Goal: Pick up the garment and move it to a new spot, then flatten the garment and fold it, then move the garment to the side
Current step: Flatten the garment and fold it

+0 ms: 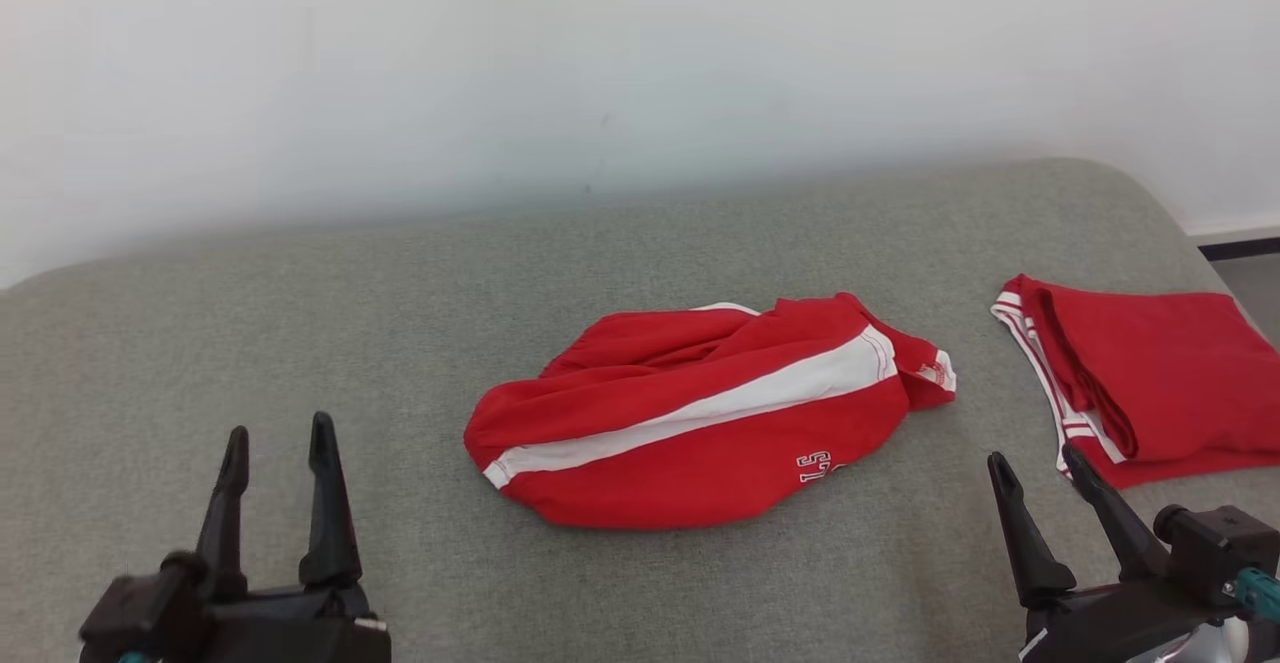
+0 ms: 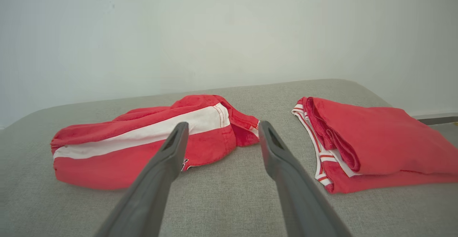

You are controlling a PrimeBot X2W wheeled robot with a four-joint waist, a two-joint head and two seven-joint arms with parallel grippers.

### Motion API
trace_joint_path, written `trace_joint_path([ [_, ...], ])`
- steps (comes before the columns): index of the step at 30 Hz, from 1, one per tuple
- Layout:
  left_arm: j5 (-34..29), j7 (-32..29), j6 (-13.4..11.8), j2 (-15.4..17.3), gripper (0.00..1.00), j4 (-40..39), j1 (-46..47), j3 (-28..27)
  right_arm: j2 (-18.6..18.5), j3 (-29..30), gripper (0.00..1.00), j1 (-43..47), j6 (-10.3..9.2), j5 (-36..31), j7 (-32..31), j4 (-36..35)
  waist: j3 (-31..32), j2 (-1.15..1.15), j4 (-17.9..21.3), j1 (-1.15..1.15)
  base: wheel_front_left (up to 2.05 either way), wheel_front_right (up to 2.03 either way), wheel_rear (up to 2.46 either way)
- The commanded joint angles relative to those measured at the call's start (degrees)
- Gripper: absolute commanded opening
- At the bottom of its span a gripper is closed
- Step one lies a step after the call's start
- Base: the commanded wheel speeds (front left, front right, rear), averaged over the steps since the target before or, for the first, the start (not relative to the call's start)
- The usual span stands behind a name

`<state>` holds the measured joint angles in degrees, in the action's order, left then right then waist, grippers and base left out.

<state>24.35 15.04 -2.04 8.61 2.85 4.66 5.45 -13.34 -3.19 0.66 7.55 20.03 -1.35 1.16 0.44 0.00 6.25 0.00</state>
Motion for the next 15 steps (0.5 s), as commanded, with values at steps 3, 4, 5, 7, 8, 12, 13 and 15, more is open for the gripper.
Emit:
trace_joint_path([
  [3, -3.8, 0.1, 3.2, -2.2, 1.0, -3.8, -4.6, -3.8, -0.1, 0.3, 1.0, 1.0, -0.11, 0.4, 1.0, 0.2, 1.0, 0.0, -1.5, 0.0, 0.0, 0.0, 0.0],
  [4, -3.8, 0.1, 3.2, -2.2, 1.0, -3.8, -4.6, -3.8, -0.1, 0.3, 1.0, 1.0, -0.11, 0.4, 1.0, 0.2, 1.0, 0.0, -1.5, 0.0, 0.0, 0.0, 0.0],
  [5, -5.0, 0.1, 4.0, -2.6, 1.0, -4.2, -5.8, -4.7, -0.4, 0.2, 1.0, 1.2, -0.11, 0.2, 1.2, 0.3, 1.2, 0.0, -1.9, 0.0, 0.0, 0.0, 0.0],
  [7, -7.2, 0.1, 5.1, -3.2, 1.0, -3.9, -7.9, -5.9, -0.5, 0.0, 1.0, 1.6, -0.11, 0.3, 1.9, 0.4, 1.4, 0.0, -2.5, 0.0, 0.0, 0.0, 0.0],
  [8, -8.0, 0.1, 5.5, -3.4, 1.0, -3.6, -8.8, -6.3, -0.6, 0.1, 1.0, 1.8, -0.11, 0.2, 2.2, 0.5, 1.6, 0.0, -2.8, 0.0, 0.0, 0.0, 0.0],
  [12, -11.1, 0.1, 6.6, -3.8, 1.0, -2.5, -12.3, -8.3, -0.9, -0.2, 1.0, 2.5, -0.11, -0.1, 3.4, 1.1, 2.2, 0.0, -3.8, 0.0, 0.0, 0.0, 0.0],
  [13, -11.6, 0.1, 6.8, -3.9, 1.0, -2.2, -13.2, -9.0, -1.0, -0.4, 1.0, 2.8, -0.11, -0.1, 3.7, 1.2, 2.3, 0.0, -4.1, 0.0, 0.0, 0.0, 0.0],
  [15, -12.5, 0.1, 7.0, -4.0, 1.0, -1.4, -14.6, -9.8, -1.2, -0.4, 1.0, 3.2, -0.11, 0.0, 4.1, 1.6, 2.6, 0.0, -4.6, 0.0, 0.0, 0.0, 0.0],
])
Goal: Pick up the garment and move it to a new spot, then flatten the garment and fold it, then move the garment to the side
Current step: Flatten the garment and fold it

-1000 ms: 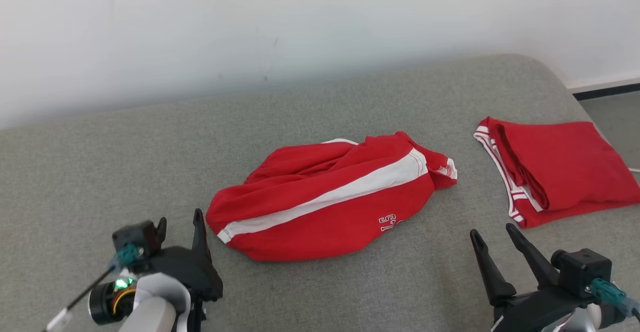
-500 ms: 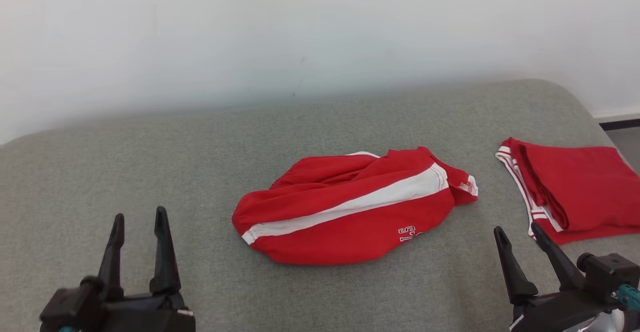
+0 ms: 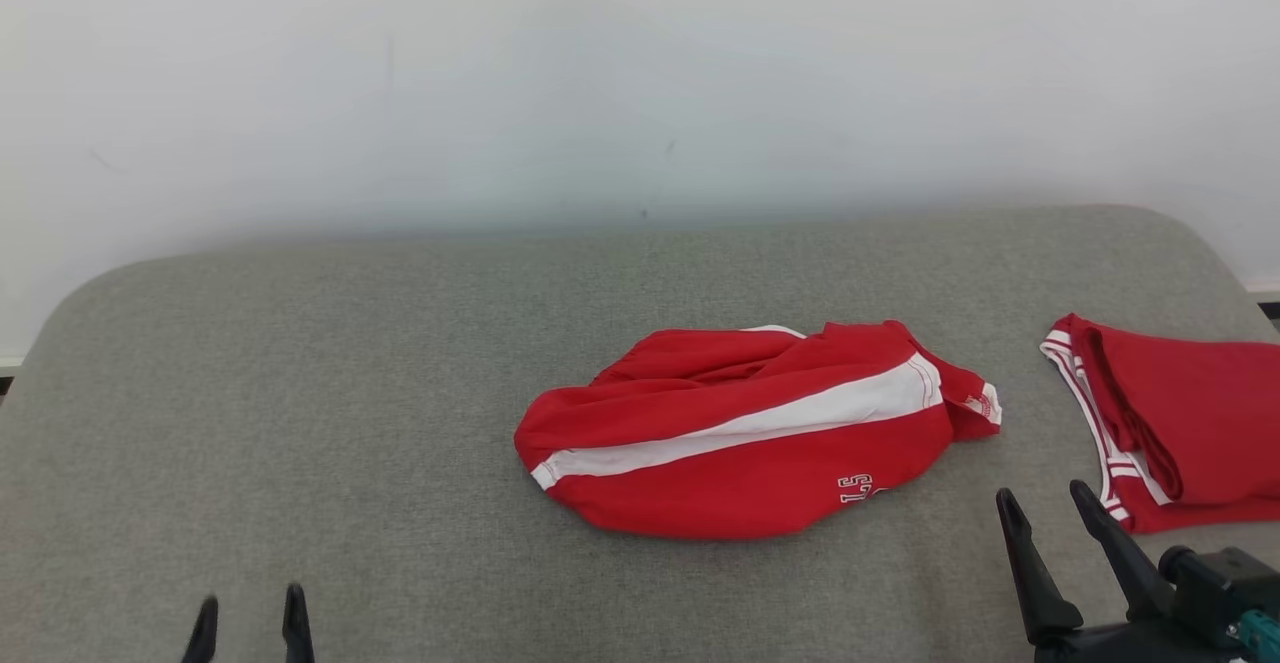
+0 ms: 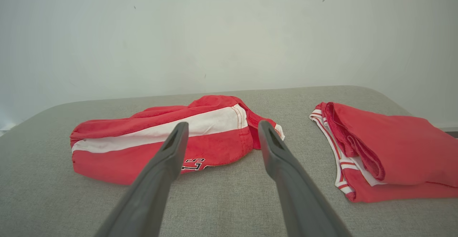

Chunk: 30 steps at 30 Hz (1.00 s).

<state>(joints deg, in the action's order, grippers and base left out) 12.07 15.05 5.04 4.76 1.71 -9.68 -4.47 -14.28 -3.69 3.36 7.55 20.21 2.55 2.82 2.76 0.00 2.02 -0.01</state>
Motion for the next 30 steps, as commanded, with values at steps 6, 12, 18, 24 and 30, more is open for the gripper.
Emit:
trace_joint_path([
  [6, -0.6, 0.1, 0.9, 0.1, 1.0, 4.3, -2.0, -1.1, 0.1, 0.2, 1.0, 2.6, -0.12, -0.3, 0.3, 1.0, 1.1, 0.0, -1.9, 0.01, 0.0, 0.0, 0.0],
  [12, -1.2, 0.1, 1.4, 0.1, 1.0, 5.4, -1.9, -1.6, 0.9, 1.1, 1.0, 4.0, -0.12, -0.9, 0.5, 1.0, 1.4, 0.0, -2.4, 0.01, 0.0, 0.0, 0.0],
  [18, -1.0, 0.1, 1.8, -0.3, 1.0, 5.7, -2.2, -2.0, 1.1, 1.0, 1.0, 4.0, -0.12, -1.2, 0.2, 0.7, 1.2, 0.0, -1.9, 0.01, 0.0, 0.0, 0.0],
  [24, -1.2, 0.1, 1.9, -0.6, 1.0, 6.0, -1.9, -1.7, 1.0, 1.1, 1.0, 3.7, -0.12, -1.2, 0.2, 0.8, 0.9, 0.0, -1.6, 0.01, 0.0, 0.0, 0.0],
  [30, -1.2, 0.1, 2.1, -0.8, 1.0, 6.0, -1.5, -1.8, 0.8, 0.5, 1.0, 2.9, -0.12, -1.3, -0.3, 0.6, 0.7, 0.0, -1.3, 0.01, 0.0, 0.0, 0.0],
])
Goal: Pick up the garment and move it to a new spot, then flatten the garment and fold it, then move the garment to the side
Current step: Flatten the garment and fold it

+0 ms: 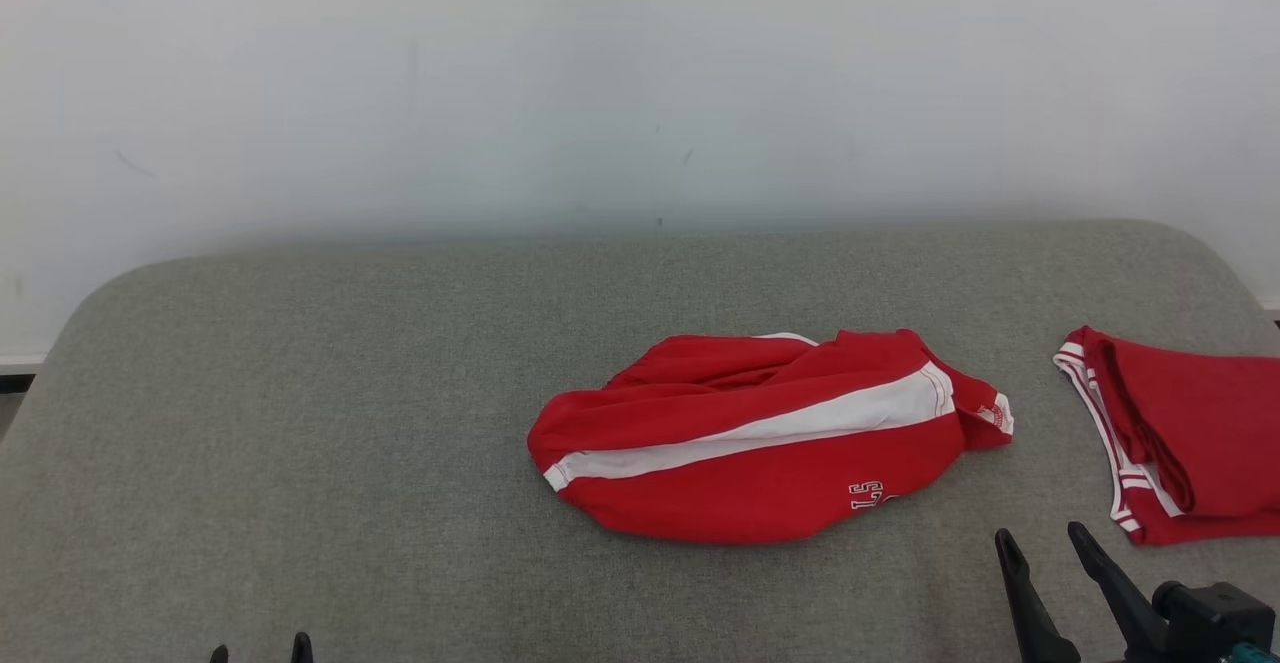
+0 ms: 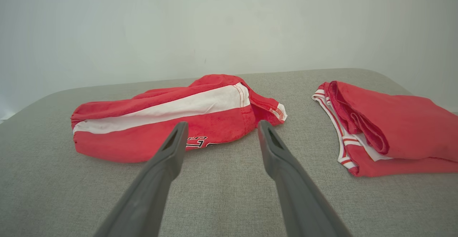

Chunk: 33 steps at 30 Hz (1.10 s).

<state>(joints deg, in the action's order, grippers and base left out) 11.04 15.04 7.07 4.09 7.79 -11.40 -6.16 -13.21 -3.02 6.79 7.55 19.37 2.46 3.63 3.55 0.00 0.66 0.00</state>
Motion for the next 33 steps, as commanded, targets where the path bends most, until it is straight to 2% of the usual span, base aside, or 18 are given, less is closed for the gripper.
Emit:
trace_joint_path([
  [1, -0.1, 0.1, 0.1, -0.2, 1.0, -0.1, 0.3, -0.2, -0.2, -0.2, 1.0, -0.6, -0.12, -0.6, -0.3, -0.3, -0.1, 0.0, 0.1, 0.0, 0.0, 0.0, 0.0],
  [6, 0.6, 0.1, 0.3, -0.4, 1.0, 0.8, 1.1, 0.3, -0.2, -0.6, 1.0, -1.0, -0.12, -0.6, -0.8, -0.6, -0.3, 0.0, 0.3, 0.0, 0.0, 0.0, 0.0],
  [11, 2.2, -0.5, 0.5, -0.3, 1.0, 5.8, 4.5, 2.8, -0.2, -1.0, 1.0, -2.4, -0.12, -0.7, -1.7, -0.8, -0.8, 0.0, 0.2, 0.0, 0.0, 0.0, 0.0],
  [15, 4.0, -3.7, 0.4, -0.1, 1.0, 10.4, 9.6, 5.5, -0.9, -2.1, 1.0, -4.8, -0.12, -0.6, -3.0, -0.2, -2.0, 0.0, 0.8, 0.0, 0.0, 0.0, 0.0],
  [21, 7.2, -11.4, 0.4, -0.1, 1.0, 18.1, 21.5, 10.2, -2.8, -5.6, 1.0, -14.6, -0.12, 1.9, -7.2, 3.0, -6.6, 0.0, 3.1, 0.0, 0.0, 0.0, 0.0],
  [26, 10.2, -16.5, 0.4, -0.3, 1.0, 24.2, 28.6, 12.2, -4.5, -9.0, 1.0, -21.6, -0.12, 3.6, -7.3, 6.2, -9.6, 0.0, 4.8, 0.0, 0.0, 0.0, 0.0],
  [33, 14.5, -17.6, 0.4, -0.4, 1.0, 28.4, 33.9, 15.5, -5.6, -12.6, 1.0, -25.5, -0.12, 4.8, -5.5, 9.7, -11.4, 0.0, 6.3, 0.0, 0.0, 0.0, 0.0],
])
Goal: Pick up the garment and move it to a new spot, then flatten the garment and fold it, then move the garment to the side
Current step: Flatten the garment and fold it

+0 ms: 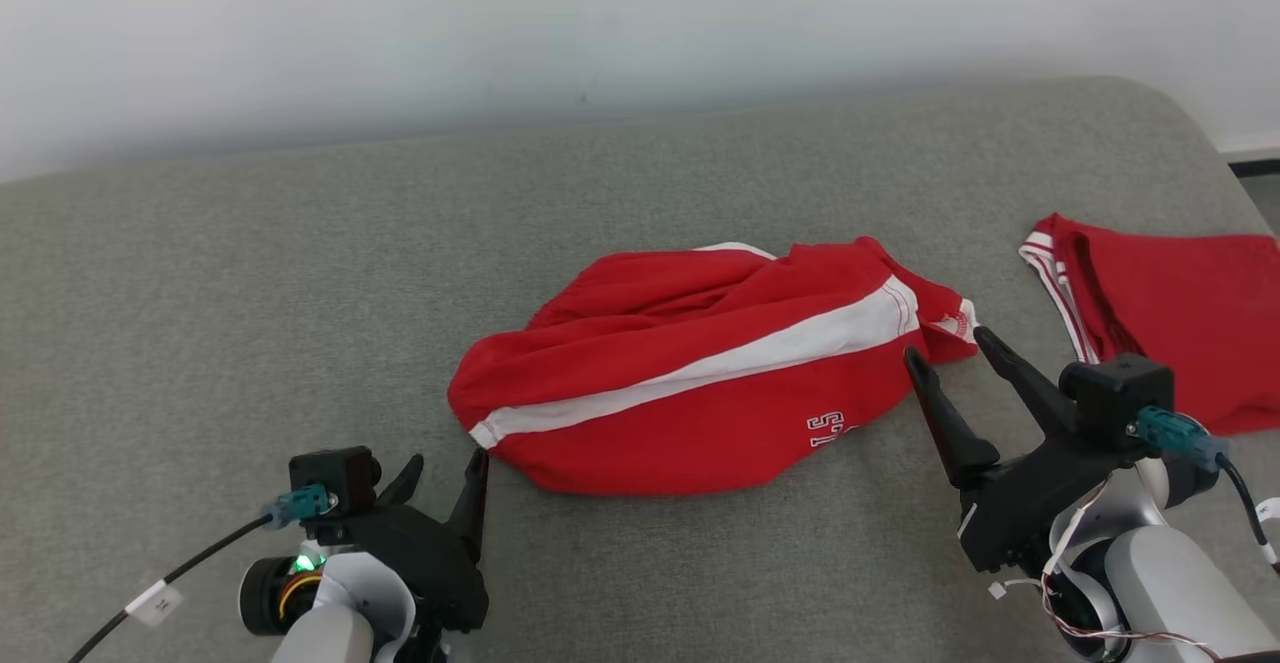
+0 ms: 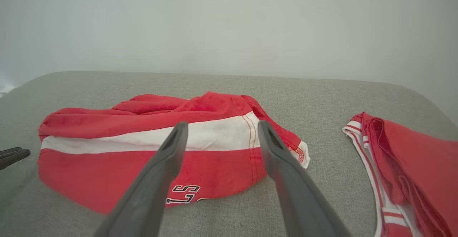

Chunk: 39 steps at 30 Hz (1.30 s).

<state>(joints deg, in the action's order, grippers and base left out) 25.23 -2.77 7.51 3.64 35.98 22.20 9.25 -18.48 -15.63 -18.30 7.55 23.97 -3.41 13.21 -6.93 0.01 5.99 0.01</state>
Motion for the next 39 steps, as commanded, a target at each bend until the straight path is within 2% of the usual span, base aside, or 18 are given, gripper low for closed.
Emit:
trace_joint_path([
  [1, 1.1, 0.3, -0.1, 0.0, 1.0, 0.7, 0.8, 0.4, -0.4, -0.3, 1.0, -0.5, -0.12, 0.3, 0.6, 0.6, -0.9, -0.01, 1.1, -0.01, 0.0, 0.0, 0.0],
  [11, 4.9, 0.9, -0.1, 0.2, 1.0, 4.9, 5.0, 1.8, -0.6, -2.3, 1.0, -1.7, -0.12, 1.3, 2.1, 2.6, -1.6, -0.01, 2.7, -0.01, 0.0, 0.0, 0.0],
  [18, 9.5, 1.4, -0.1, 0.2, 1.0, 4.4, 6.5, 2.0, -1.0, -2.7, 1.0, -2.1, -0.12, 1.3, 2.5, 3.1, -1.9, -0.01, 3.3, -0.01, 0.0, 0.0, 0.0],
  [28, 11.9, -0.5, -0.1, 2.1, 1.0, 5.2, 7.2, 4.4, -1.0, -2.8, 1.0, -2.6, -0.12, 1.3, 3.0, 3.3, -2.6, -0.01, 3.6, -0.01, 0.0, 0.0, 0.0],
  [31, 11.4, -0.7, -0.1, 2.8, 0.85, 5.7, 7.1, 5.1, -1.1, -2.5, 1.0, -2.5, -0.12, 1.0, 2.9, 3.2, -2.7, -0.01, 3.4, -0.01, 0.0, 0.0, 0.0],
  [32, 11.5, -0.6, -0.1, 2.9, 0.62, 5.8, 7.1, 5.1, -1.2, -2.3, 1.0, -2.5, -0.12, 0.9, 2.9, 3.1, -2.7, -0.01, 3.3, -0.01, 0.0, 0.0, 0.0],
  [33, 11.7, -0.5, -0.1, 3.0, 0.49, 5.8, 7.2, 5.1, -1.2, -2.2, 1.0, -2.4, -0.12, 0.8, 2.9, 3.1, -2.6, -0.01, 3.2, -0.01, 0.0, 0.0, 0.0],
  [35, 11.9, -0.2, -0.1, 3.3, 0.44, 5.8, 7.1, 5.2, -1.2, -2.0, 1.0, -2.4, -0.12, 0.7, 2.7, 3.0, -2.6, -0.01, 2.9, -0.01, 0.0, 0.0, 0.0],
  [37, 11.9, -0.2, -0.1, 3.4, 0.25, 5.8, 7.2, 5.3, -1.2, -1.9, 1.0, -2.5, -0.12, 0.7, 2.7, 3.0, -2.6, -0.01, 2.5, -0.01, 0.0, 0.0, 0.0],
  [38, 11.8, -0.3, -0.1, 3.5, 0.04, 5.8, 7.2, 5.5, -1.3, -2.1, 1.0, -2.7, -0.12, 0.7, 2.5, 2.9, -2.6, -0.01, 2.4, -0.01, 0.0, 0.0, 0.0],
  [39, 11.7, -0.6, -0.1, 3.5, 0.0, 5.9, 7.2, 5.8, -1.4, -2.4, 1.0, -3.0, -0.12, 0.7, 2.1, 2.9, -2.7, -0.01, 2.2, -0.01, 0.0, 0.0, 0.0],
])
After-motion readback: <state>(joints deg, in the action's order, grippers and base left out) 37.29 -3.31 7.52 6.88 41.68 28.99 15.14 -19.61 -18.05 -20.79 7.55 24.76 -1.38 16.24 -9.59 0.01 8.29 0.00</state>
